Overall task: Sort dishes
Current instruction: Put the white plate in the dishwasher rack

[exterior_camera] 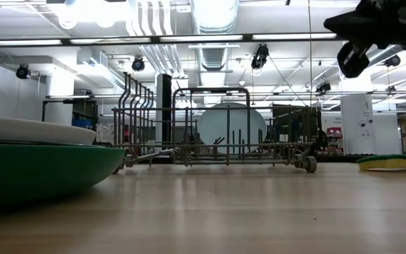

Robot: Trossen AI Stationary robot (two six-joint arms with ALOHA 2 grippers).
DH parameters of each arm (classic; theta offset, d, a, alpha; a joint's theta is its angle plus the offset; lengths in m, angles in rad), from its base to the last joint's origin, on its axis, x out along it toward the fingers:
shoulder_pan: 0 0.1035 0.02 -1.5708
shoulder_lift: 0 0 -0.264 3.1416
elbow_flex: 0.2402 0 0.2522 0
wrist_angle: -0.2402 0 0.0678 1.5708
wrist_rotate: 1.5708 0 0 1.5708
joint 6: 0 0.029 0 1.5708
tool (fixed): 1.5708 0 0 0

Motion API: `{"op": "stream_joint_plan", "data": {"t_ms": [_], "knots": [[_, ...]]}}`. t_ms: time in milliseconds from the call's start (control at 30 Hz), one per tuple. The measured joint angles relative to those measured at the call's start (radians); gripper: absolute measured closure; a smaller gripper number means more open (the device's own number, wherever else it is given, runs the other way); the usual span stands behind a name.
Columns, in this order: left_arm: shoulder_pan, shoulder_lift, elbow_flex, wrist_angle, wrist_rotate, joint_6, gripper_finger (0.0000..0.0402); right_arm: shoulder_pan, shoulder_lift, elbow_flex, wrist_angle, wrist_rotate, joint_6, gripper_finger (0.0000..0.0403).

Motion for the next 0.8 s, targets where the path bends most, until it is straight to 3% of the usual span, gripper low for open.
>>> {"op": "stream_joint_plan", "data": {"t_ms": [333, 533, 800], "knots": [[-0.156, -0.002, -0.211, 0.030, 0.000, -0.440, 0.0285, 0.018, 0.047, 0.071, 0.032, -0.079, -0.041, 0.0403], [-0.241, -0.002, -0.310, 0.073, -0.032, -0.673, 0.0285, 0.045, 0.206, 0.277, -0.095, -0.082, -0.188, 0.0403], [-0.244, -0.003, -0.380, 0.069, -0.024, -0.990, 0.0285, 0.046, 0.456, 0.487, -0.264, -0.076, -0.271, 0.0403]]}}
